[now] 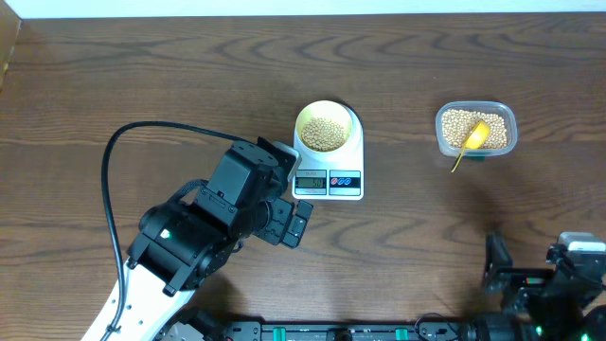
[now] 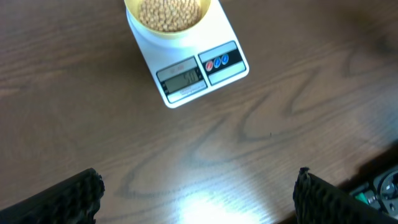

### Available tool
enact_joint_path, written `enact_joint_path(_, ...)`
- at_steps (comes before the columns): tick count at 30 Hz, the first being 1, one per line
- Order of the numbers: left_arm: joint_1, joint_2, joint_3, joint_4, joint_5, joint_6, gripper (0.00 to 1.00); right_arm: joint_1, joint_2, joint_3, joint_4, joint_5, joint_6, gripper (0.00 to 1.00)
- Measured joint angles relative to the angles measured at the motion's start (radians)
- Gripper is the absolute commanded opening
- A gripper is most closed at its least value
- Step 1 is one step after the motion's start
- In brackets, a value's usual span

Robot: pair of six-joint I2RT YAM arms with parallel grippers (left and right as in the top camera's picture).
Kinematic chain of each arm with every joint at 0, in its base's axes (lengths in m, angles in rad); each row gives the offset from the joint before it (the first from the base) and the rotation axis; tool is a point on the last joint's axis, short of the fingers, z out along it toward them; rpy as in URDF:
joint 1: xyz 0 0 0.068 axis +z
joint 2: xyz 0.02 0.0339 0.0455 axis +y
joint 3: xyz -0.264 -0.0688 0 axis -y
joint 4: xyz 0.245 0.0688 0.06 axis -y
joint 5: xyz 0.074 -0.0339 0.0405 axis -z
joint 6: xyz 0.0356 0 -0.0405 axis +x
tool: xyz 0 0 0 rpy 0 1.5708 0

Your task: Scoop item into bowl and weigh 50g on scale

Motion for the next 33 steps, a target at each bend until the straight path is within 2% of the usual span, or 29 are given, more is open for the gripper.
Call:
enact_joint_path(7,0.0,0.0,0.0,0.0,0.0,0.0,1.0,0.0,-0.197,-0.312,0.281,0.0,0.099,0.99)
enact_joint_path(15,0.0,0.0,0.0,0.0,0.0,0.0,1.0,0.0,-0.224,-0.546,0.526,-0.004,0.094,0.99)
enact_joint_path(20,0.0,0.0,0.0,0.0,0.0,0.0,1.0,0.0,-0.224,-0.669,0.615,-0.027,0.061,0.99)
enact_joint_path(24,0.0,0.0,0.0,0.0,0.0,0.0,1.0,0.0,-0.224,-0.73,0.657,-0.105,-0.039,0.99)
enact_joint_path(33,0.0,0.0,0.0,0.0,0.0,0.0,1.0,0.0,-0.223,-0.79,0.647,-0.209,-0.171,0.99)
